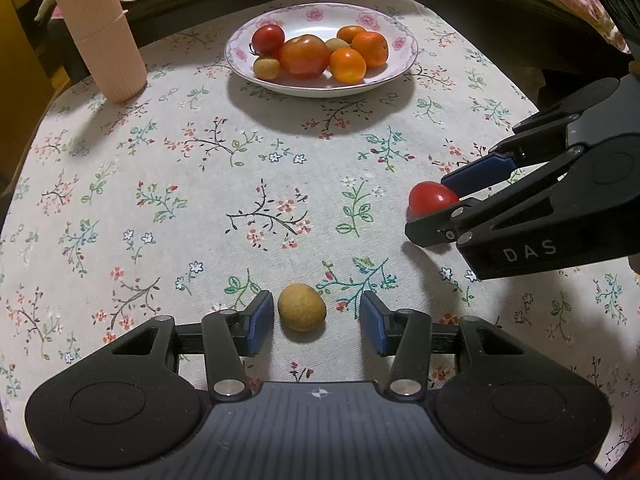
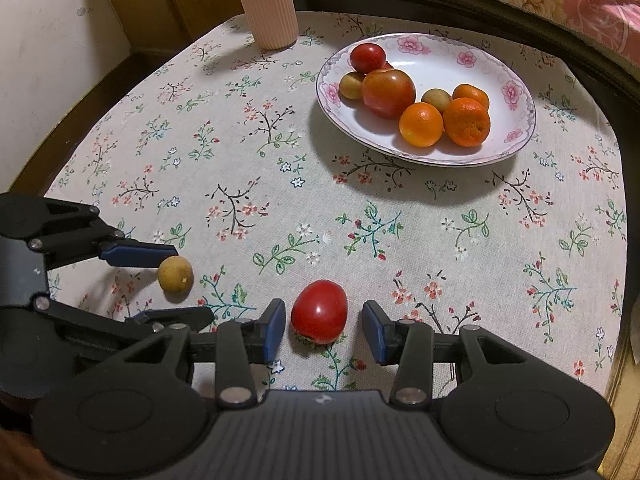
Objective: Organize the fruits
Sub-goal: 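Grasp the small brown fruit with the left tool while the right tool grasps a red tomato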
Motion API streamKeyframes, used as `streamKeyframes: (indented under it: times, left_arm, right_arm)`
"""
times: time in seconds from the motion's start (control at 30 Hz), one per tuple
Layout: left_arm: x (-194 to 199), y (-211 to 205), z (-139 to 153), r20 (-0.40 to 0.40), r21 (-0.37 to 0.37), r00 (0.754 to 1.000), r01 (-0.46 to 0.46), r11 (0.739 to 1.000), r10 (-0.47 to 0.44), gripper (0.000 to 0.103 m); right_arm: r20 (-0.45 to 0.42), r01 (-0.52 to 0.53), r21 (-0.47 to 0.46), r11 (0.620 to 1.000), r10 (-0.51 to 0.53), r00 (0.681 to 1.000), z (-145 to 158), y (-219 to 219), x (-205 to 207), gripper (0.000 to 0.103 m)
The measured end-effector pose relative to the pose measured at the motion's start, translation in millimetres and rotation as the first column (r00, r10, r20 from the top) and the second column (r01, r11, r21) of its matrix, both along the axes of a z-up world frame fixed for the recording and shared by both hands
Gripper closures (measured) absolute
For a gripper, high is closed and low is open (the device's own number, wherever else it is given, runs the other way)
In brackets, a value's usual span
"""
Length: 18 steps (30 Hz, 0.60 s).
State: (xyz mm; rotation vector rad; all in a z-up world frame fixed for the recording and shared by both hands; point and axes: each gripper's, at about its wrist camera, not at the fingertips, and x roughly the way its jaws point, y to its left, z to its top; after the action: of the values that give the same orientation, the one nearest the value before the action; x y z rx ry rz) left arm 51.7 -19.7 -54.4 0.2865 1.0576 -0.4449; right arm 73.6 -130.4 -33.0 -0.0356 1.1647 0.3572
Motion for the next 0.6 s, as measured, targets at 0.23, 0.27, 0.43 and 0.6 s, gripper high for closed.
streamKeyframes:
  times: [0.23,0.27,0.43,0.6]
  left_arm:
    - [-2.2,-5.5,-2.1,0.001,0.01,1.0,0.019,1.0,-0.019,0.035]
    - [-1.1,-4.6,-2.4,-0.007,0.005,1.0,0.013,1.0,-0.013,0.034]
    - [-0.4,-3.7,-2.9,-0.007,0.004,1.0,0.009,1.0,-0.009,0.034]
    - [-3.3,-7.1,-1.2,0.005,0.01,1.0,0.021,1.0,-0.021,0.046]
  right_arm:
    - [0.002,-0.002,-0.002,1.0,0.002,1.0,-0.5,0.6,-0.2,0.06]
    - [0.002,-0.001,-0.001,1.0,0.001,1.0,-0.4,0.5,-0.3,0.06]
    - [0.001,0.001,0.004,1.0,-0.001,1.0,-0.7,-0.6,-0.1,0.06]
    - [0.004,0.0,0.001,1.0,0.0,1.0,-0.5,-0.5,-0.5,0.061]
